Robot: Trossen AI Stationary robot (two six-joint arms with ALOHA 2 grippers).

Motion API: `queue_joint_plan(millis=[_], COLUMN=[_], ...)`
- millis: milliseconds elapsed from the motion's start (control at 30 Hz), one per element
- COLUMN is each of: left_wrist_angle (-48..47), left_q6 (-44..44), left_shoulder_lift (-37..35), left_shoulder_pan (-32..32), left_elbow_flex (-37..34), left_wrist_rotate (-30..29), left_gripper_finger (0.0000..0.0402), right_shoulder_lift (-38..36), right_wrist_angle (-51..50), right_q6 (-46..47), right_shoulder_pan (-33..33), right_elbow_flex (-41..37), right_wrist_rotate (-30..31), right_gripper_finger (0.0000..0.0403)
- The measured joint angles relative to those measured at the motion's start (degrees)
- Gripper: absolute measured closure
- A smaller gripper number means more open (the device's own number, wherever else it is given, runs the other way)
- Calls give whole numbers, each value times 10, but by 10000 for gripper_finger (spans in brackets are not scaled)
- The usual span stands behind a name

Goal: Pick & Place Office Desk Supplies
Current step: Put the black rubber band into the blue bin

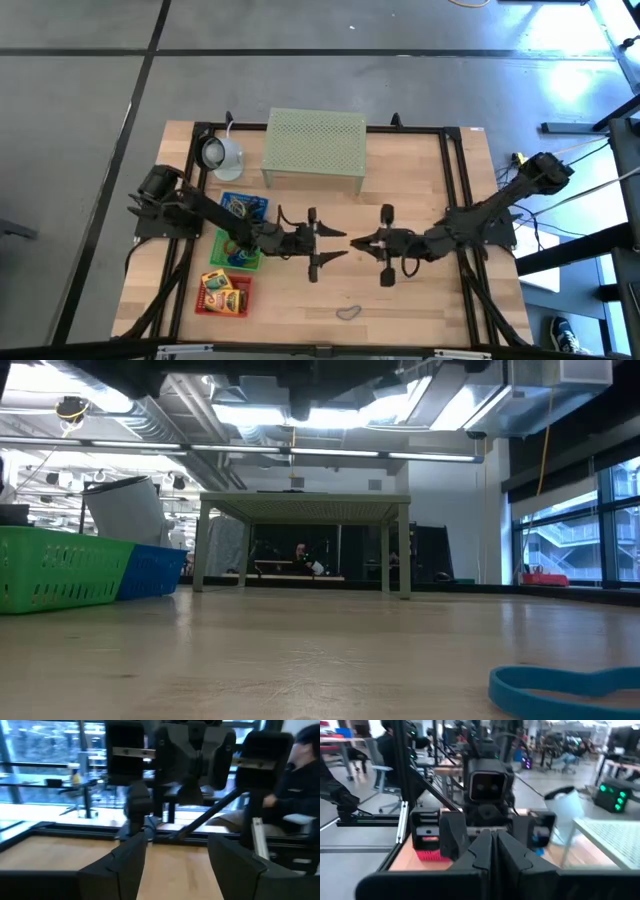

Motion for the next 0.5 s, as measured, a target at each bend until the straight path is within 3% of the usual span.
queue_joint_plan(millis=[267,500], left_wrist_angle=[17,25], left_q6=[-12,-26], left_shoulder_lift=[4,4], left_shoulder_pan=[5,-3], left_elbow_flex=[0,0], left_wrist_rotate=[36,61], left_gripper_finger=[196,197], right_shoulder_lift=[82,100], right_wrist_angle=[164,171], right_q6=[-72,-71], right_shoulder_pan=[-45,-74], right_elbow_flex=[0,1], right_wrist_rotate=[-87,-142], right_gripper_finger=[386,385])
